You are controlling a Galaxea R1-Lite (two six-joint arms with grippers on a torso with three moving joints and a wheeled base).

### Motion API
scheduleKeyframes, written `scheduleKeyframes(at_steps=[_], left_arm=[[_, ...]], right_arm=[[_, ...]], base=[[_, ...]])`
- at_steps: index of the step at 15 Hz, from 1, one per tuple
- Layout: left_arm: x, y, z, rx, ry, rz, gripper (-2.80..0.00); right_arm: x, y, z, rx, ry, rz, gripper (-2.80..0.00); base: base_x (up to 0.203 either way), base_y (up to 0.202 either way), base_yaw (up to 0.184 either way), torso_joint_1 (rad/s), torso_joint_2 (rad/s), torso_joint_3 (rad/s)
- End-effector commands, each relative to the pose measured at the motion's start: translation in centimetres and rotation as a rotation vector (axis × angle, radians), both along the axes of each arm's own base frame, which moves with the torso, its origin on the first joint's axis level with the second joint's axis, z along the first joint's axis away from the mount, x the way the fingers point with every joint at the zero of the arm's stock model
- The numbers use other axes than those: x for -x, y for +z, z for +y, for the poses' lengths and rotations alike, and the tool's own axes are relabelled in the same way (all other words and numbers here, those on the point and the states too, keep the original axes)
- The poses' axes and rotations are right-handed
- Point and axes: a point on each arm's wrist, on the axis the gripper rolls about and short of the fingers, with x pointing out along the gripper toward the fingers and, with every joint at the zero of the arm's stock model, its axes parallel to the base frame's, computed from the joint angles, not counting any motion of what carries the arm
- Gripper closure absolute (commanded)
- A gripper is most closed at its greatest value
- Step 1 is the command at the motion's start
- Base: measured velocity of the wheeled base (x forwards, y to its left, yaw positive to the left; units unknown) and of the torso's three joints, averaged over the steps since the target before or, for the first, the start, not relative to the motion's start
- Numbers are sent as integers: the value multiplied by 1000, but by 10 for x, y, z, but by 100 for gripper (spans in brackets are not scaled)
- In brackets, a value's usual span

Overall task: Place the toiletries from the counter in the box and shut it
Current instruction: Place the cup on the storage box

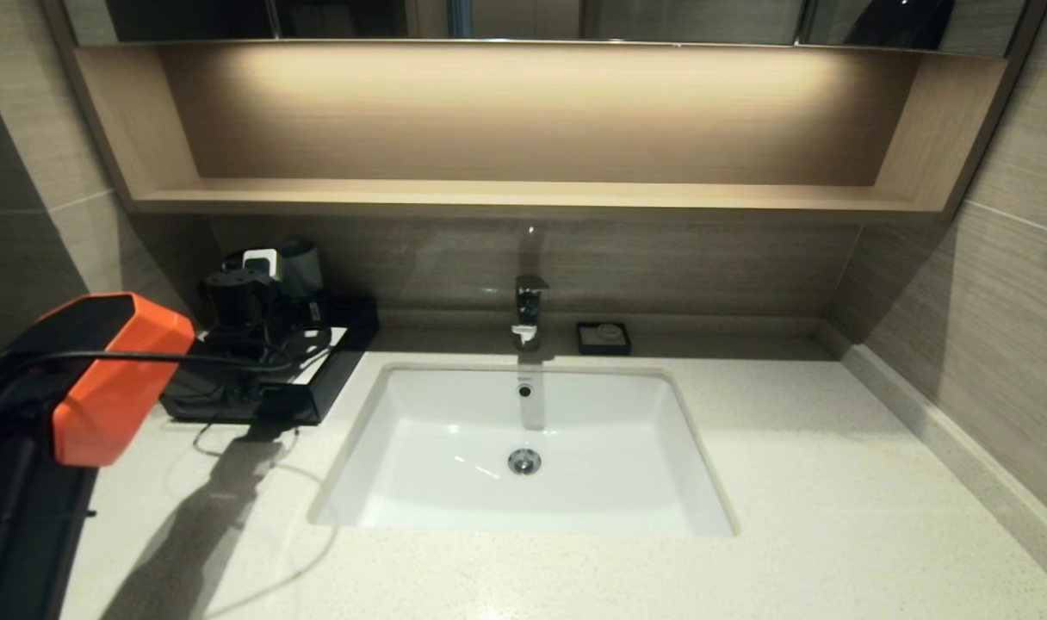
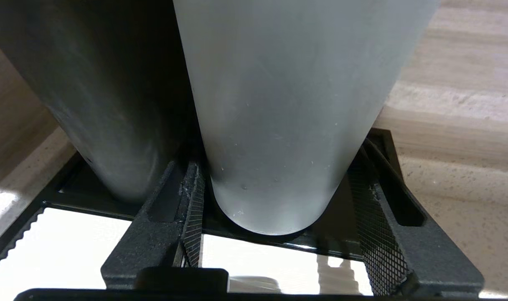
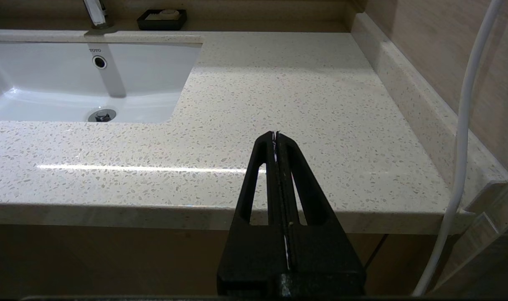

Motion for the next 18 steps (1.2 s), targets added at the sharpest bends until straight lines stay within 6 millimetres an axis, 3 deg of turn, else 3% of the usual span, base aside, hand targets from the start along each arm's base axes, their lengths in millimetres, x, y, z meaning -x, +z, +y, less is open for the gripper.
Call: scheduleKeyframes(at_steps=[1,18], left_arm=[[-1,-5,0,1,-1,4,0],[-9,-6,-6,6,-11,-18,0]], right_arm=[[0,0,0,0,0,-1,0],[0,0,0,0,0,-2,0]], base=[[0,0,0,0,0,0],[0,0,0,0,0,0]])
